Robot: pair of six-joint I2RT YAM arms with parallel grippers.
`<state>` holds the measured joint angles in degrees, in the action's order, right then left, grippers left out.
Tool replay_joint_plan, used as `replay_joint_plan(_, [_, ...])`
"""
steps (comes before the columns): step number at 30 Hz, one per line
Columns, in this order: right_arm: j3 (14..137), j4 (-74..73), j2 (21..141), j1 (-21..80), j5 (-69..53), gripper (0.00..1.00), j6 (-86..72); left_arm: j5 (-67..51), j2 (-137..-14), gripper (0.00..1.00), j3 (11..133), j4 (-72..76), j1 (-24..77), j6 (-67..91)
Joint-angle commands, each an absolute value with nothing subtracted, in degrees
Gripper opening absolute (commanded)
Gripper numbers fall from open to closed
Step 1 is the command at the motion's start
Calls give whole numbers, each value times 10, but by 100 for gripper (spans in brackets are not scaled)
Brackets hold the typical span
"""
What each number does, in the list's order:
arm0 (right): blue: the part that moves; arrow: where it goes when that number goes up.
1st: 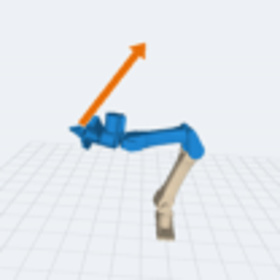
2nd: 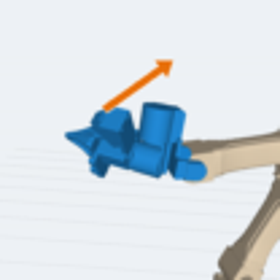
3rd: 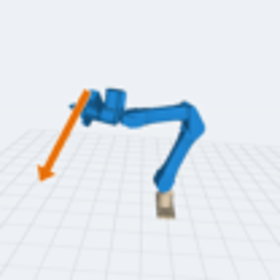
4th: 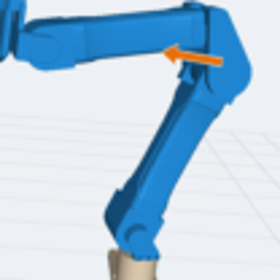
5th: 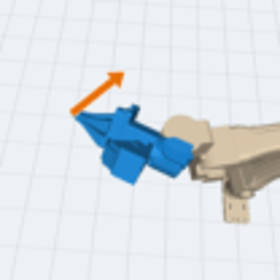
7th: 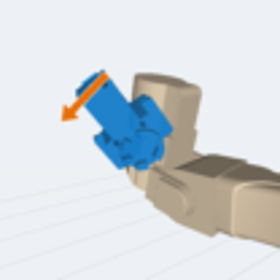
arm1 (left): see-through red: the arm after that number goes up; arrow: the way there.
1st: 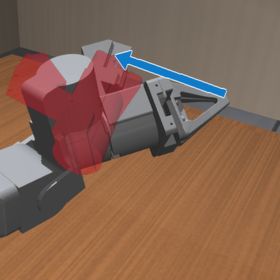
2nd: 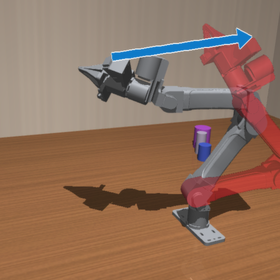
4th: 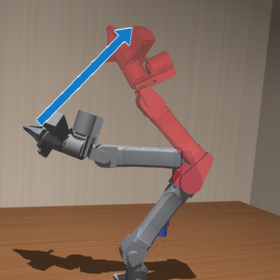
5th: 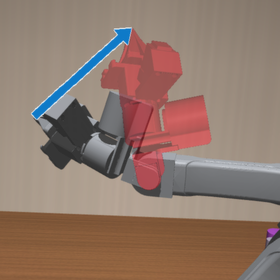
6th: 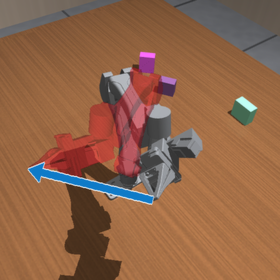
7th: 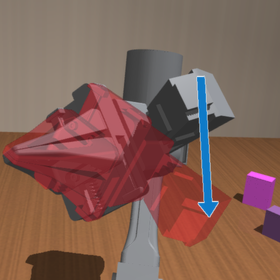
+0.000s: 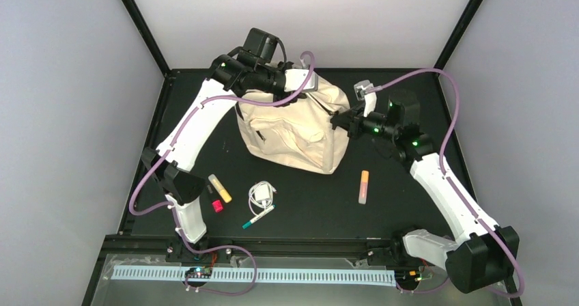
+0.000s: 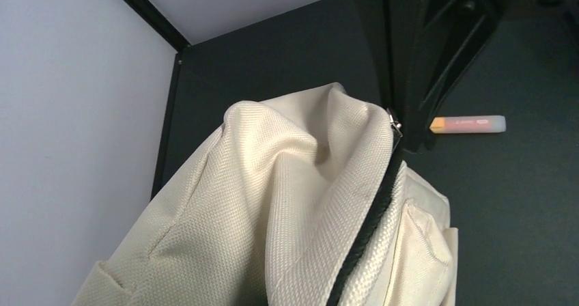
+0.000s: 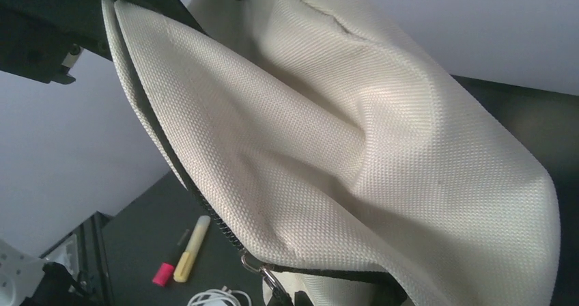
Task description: Pack the student bag
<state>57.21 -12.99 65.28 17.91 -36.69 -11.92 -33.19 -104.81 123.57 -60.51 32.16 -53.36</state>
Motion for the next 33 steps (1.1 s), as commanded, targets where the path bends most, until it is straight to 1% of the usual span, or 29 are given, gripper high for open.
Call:
replay_joint_plan(1, [491,-166,666,142,-331,1,-139,-364,-991,2,1293,-599,279,-542])
replay_joint_plan(4, [491,-165,671,135,-334,1,-140,-377,-984,2,1294,-627,276,-577])
replay_joint_plan(8, [541,-181,669,135,-351,1,-138,-416,-968,2,1256,-687,284,-656])
replay_joint_plan(10, [573,-196,667,136,-360,1,-134,-404,-964,2,1237,-712,299,-689])
replay_joint_plan(13, [616,-216,665,138,-374,1,-130,-358,-956,2,1205,-712,326,-710])
replay_joint_plan(14, [625,-218,666,140,-380,1,-131,-356,-955,7,1202,-710,330,-712])
replay_joint_plan(15, [632,-219,668,142,-385,1,-133,-359,-956,15,1204,-711,333,-712])
replay_joint_plan(17, [639,-222,671,151,-391,1,-132,-366,-960,34,1215,-709,336,-703])
replay_joint_plan(20, [646,-230,675,162,-393,1,-123,-377,-968,61,1237,-696,338,-675])
replay_joint_plan(21, [647,-229,674,163,-395,1,-120,-383,-971,67,1246,-689,338,-661])
replay_joint_plan(23, [648,-228,673,166,-405,1,-116,-389,-976,73,1260,-668,338,-621])
replay_joint_plan(25, [651,-231,673,170,-416,1,-110,-388,-984,74,1272,-649,339,-579])
replay_joint_plan(28, [649,-241,666,180,-418,1,-99,-350,-1000,74,1281,-622,340,-525])
replay_joint_plan(31, [645,-253,656,184,-415,1,-90,-328,-1007,73,1289,-613,338,-504])
replay_joint_plan(33, [643,-259,651,185,-410,1,-85,-340,-1009,76,1299,-633,339,-503])
